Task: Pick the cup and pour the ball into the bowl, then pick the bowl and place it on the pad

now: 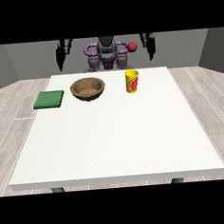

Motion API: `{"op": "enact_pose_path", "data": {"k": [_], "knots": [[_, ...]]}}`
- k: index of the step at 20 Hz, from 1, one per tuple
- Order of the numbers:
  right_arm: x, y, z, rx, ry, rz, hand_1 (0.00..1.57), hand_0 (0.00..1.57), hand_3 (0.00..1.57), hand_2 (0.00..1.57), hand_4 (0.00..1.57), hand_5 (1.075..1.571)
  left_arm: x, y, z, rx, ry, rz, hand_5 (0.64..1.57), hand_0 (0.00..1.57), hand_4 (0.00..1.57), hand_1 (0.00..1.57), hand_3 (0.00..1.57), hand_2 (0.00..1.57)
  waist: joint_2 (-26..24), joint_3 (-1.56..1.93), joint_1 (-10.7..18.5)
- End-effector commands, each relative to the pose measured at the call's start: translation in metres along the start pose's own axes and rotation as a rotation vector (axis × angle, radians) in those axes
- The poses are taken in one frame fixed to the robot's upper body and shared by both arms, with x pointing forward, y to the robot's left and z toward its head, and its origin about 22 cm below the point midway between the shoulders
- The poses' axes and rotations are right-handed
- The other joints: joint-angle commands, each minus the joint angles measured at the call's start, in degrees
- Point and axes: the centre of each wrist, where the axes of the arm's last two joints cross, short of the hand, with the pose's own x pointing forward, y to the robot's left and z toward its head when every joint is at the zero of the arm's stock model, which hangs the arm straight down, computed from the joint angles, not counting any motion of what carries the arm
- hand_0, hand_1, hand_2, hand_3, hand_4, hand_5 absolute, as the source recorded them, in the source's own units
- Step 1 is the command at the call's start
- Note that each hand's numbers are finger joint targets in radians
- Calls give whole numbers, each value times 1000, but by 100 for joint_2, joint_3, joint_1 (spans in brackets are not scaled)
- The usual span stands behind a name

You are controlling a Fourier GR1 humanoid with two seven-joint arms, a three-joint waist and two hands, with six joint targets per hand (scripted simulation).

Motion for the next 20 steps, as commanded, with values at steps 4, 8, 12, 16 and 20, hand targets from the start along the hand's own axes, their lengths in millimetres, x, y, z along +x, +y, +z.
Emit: {"op": "enact_pose_path", "data": {"k": [4, 8, 12, 16, 20], "knots": [[28, -12, -3, 1, -35, 35, 0, 0, 0, 0, 0, 1569, 24, 9, -2, -3, -5, -30, 1557, 0, 0, 0, 0, 0, -1329, -2, 3], [33, -68, 2, 5, -35, -73, 0, 0, 0, 0, 0, 1569, 52, -3, -10, -4, 12, 147, 1558, 0, 0, 0, 0, 0, -1234, 7, 188], [51, -75, 15, 40, -116, -72, 0, 0, 0, 0, 0, 1570, 38, 25, 0, 77, -50, 111, 1552, 0, 0, 0, 0, 0, -766, 0, -91], [23, -101, 30, -5, -119, -90, 0, 0, 0, 0, 0, 1569, 39, 38, 8, 67, -80, 101, 1547, 0, 0, 0, 0, 0, -501, 2, 87], [35, -79, -3, 11, -224, -91, 0, 0, 0, 0, 0, 1569, 54, 41, -27, 43, -185, 120, 1539, 0, 0, 0, 0, 0, 194, 2, 136]]}}
